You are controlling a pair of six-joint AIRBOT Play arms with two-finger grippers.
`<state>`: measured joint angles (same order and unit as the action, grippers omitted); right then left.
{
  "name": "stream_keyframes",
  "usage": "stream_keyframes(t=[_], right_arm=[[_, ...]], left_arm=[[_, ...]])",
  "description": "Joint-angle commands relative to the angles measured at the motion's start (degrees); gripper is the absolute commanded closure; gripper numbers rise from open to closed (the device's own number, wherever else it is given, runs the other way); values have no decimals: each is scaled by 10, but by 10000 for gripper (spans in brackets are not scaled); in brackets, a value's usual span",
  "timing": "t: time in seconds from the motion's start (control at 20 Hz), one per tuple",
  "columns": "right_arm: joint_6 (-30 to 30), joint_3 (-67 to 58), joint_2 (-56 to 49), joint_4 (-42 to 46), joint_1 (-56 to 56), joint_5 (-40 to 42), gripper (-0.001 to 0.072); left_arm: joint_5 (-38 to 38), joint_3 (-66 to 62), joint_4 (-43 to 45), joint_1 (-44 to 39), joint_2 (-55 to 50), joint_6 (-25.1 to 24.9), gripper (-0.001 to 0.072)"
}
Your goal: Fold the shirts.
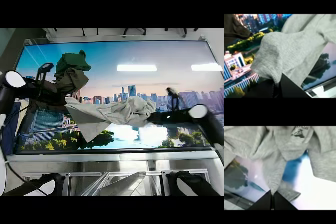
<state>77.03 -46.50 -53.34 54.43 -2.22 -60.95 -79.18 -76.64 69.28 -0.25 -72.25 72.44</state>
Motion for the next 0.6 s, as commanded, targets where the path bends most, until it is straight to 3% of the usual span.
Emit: stream_keyframes(t=[0.0, 0.25, 0.55], right_arm=[[134, -124, 162, 175, 0, -84, 693], [173, -341, 213, 241, 0, -249, 692], [142, -661, 144, 305, 0, -408, 693]], left_arm=[[-21, 0, 2, 28, 86, 2, 689], [-72, -13, 3, 39, 246, 32, 689], [-174, -204, 68, 38, 351, 64, 689]])
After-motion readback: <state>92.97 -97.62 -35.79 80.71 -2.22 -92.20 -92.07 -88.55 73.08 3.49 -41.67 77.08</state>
